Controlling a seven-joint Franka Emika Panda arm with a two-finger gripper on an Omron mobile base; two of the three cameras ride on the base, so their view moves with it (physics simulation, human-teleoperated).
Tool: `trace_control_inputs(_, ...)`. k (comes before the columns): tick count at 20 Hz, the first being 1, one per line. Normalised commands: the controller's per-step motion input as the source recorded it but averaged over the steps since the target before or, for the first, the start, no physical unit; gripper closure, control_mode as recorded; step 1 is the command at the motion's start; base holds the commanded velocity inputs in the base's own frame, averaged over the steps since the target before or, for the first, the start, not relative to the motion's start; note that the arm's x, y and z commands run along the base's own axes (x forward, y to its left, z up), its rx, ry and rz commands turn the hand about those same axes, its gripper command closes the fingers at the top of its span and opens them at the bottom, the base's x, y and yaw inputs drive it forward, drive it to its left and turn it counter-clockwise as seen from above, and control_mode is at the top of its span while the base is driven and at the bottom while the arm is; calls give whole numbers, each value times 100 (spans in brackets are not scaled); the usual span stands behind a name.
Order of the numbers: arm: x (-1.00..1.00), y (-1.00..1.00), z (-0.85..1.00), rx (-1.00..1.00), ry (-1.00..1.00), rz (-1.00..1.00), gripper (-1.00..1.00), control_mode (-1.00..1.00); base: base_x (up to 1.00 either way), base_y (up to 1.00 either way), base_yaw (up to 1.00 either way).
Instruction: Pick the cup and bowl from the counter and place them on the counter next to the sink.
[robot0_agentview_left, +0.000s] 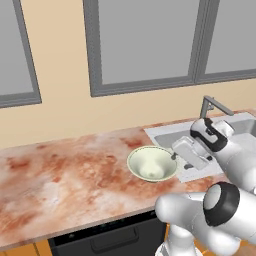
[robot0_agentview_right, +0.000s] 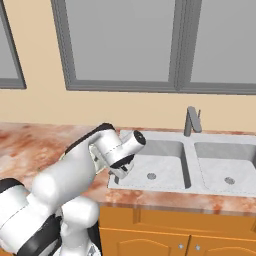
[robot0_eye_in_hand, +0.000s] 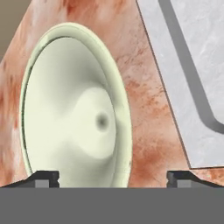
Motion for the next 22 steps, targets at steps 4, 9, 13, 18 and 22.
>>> trace_control_inputs(4, -61, -2, 36, -2, -7, 0, -100, -100, 0, 0, 0)
trace_control_inputs(9, -69, 0, 19, -10, -9, 0, -100, -100, 0, 0, 0)
trace_control_inputs(13, -65, 0, 36, -18, -7, 0, -100, -100, 0, 0, 0)
trace_control_inputs(18, -52, 17, 53, -19, -3, -1, -100, -100, 0, 0, 0)
trace_control_inputs(22, -24, 27, 75, -13, -2, -2, -100, -100, 0, 0, 0)
